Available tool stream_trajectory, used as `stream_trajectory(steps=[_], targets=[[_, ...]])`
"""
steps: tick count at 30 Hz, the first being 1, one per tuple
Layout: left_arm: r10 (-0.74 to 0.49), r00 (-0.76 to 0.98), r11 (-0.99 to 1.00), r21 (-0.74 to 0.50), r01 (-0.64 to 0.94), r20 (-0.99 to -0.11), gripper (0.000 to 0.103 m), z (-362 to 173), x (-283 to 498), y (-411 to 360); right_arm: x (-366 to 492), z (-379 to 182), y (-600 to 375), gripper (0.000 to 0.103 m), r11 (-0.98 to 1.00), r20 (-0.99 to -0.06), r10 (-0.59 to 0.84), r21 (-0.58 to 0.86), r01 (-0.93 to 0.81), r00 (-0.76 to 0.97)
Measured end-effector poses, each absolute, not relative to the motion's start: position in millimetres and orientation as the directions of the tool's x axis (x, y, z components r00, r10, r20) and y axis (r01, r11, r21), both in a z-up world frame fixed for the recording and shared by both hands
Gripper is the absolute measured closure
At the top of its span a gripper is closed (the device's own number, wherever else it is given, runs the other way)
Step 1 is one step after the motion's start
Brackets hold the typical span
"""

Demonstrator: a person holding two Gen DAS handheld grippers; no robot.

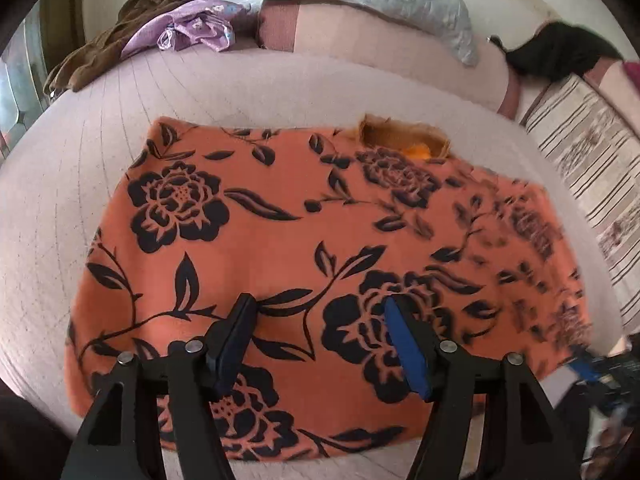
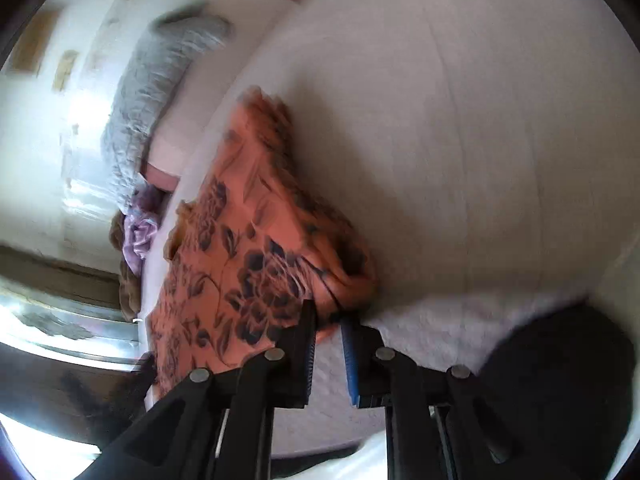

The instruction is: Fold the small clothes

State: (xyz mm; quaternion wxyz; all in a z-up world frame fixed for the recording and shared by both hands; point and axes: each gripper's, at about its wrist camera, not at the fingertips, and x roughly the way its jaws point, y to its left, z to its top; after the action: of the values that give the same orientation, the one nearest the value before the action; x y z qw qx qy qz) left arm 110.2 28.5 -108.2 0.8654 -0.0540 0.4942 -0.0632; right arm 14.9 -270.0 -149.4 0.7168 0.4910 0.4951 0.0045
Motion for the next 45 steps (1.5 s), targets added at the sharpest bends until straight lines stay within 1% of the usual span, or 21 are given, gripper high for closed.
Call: stream_trajectory(steps=[1, 2, 3, 4, 7, 10, 17, 18, 19, 20, 21, 22, 25, 28, 29, 30, 31, 34, 37, 41, 45], targets=[[-0.151, 0.522, 0.988, -0.135, 0.068, -0.84, 0.034, -109, 109, 26, 11, -145, -275, 0.069, 0.514, -0.701, 0.491, 0.713, 0.477, 0.517], [-0.142, 0.523, 0.99, -0.119, 0.078, -0.841, 0.032, -110, 109, 23, 10, -136, -278, 0.063, 0.542, -0.715, 0.472, 0.697, 0.47, 0.516], [-0.134, 0.526, 0.991, -0.105, 0.085, -0.84, 0.031, -110, 108, 21, 9, -128, -282, 0.035, 0.558, -0.718, 0.456, 0.691, 0.459, 0.527], [-0.132, 0.526, 0.991, -0.101, 0.088, -0.84, 0.03, -111, 109, 20, 9, -119, -287, 0.02, 0.567, -0.71, 0.44, 0.694, 0.443, 0.549], [-0.145, 0.523, 0.989, -0.116, 0.088, -0.84, 0.029, -112, 110, 22, 26, -89, -303, 0.02, 0.608, -0.676, 0.401, 0.701, 0.372, 0.618], [-0.153, 0.531, 0.988, -0.128, 0.083, -0.834, 0.029, -113, 108, 24, 70, -84, -312, 0.02, 0.616, -0.637, 0.471, 0.733, 0.288, 0.61], [-0.163, 0.537, 0.987, -0.141, 0.082, -0.828, 0.027, -114, 108, 24, 191, -141, -300, 0.022, 0.65, -0.675, 0.58, 0.721, 0.24, 0.456], [-0.165, 0.538, 0.986, -0.142, 0.085, -0.827, 0.026, -115, 108, 24, 202, -148, -296, 0.029, 0.652, -0.685, 0.583, 0.715, 0.251, 0.436], [-0.168, 0.539, 0.986, -0.143, 0.088, -0.825, 0.026, -115, 108, 24, 211, -155, -290, 0.058, 0.659, -0.691, 0.596, 0.712, 0.242, 0.409], [-0.17, 0.54, 0.985, -0.143, 0.092, -0.824, 0.025, -115, 108, 25, 218, -162, -283, 0.074, 0.685, -0.715, 0.593, 0.69, 0.236, 0.37], [-0.171, 0.541, 0.985, -0.143, 0.095, -0.823, 0.025, -115, 108, 25, 218, -164, -283, 0.086, 0.675, -0.716, 0.596, 0.692, 0.256, 0.365], [-0.175, 0.543, 0.985, -0.143, 0.1, -0.821, 0.025, -115, 108, 25, 218, -162, -283, 0.088, 0.657, -0.701, 0.607, 0.708, 0.26, 0.374], [-0.186, 0.553, 0.982, -0.149, 0.112, -0.812, 0.025, -117, 107, 26, 203, -126, -281, 0.089, 0.706, -0.706, 0.518, 0.671, 0.224, 0.482], [-0.181, 0.554, 0.983, -0.136, 0.122, -0.812, 0.023, -118, 108, 24, 208, -154, -278, 0.085, 0.762, -0.803, 0.445, 0.572, 0.302, 0.397], [-0.187, 0.549, 0.982, -0.144, 0.122, -0.815, 0.023, -117, 108, 26, 206, -165, -282, 0.085, 0.728, -0.788, 0.465, 0.6, 0.333, 0.404], [-0.198, 0.546, 0.98, -0.158, 0.119, -0.814, 0.023, -117, 108, 28, 203, -162, -286, 0.078, 0.7, -0.764, 0.479, 0.63, 0.337, 0.433], [-0.205, 0.545, 0.979, -0.169, 0.116, -0.813, 0.024, -117, 109, 29, 199, -156, -289, 0.077, 0.696, -0.757, 0.471, 0.634, 0.337, 0.452], [-0.198, 0.549, 0.98, -0.157, 0.121, -0.812, 0.023, -118, 109, 27, 189, -128, -288, 0.078, 0.766, -0.797, 0.369, 0.552, 0.328, 0.478], [-0.195, 0.548, 0.981, -0.158, 0.114, -0.813, 0.023, -118, 110, 26, 179, -95, -281, 0.078, 0.809, -0.791, 0.306, 0.51, 0.293, 0.53], [-0.232, 0.532, 0.972, -0.22, 0.086, -0.814, 0.023, -102, 109, 37, 159, -63, -251, 0.078, 0.808, -0.729, 0.374, 0.56, 0.184, 0.574], [-0.207, 0.641, 0.958, -0.287, -0.021, -0.739, 0.023, -65, 87, 88, 142, -79, -213, 0.073, 0.811, -0.738, 0.453, 0.574, 0.112, 0.499]])
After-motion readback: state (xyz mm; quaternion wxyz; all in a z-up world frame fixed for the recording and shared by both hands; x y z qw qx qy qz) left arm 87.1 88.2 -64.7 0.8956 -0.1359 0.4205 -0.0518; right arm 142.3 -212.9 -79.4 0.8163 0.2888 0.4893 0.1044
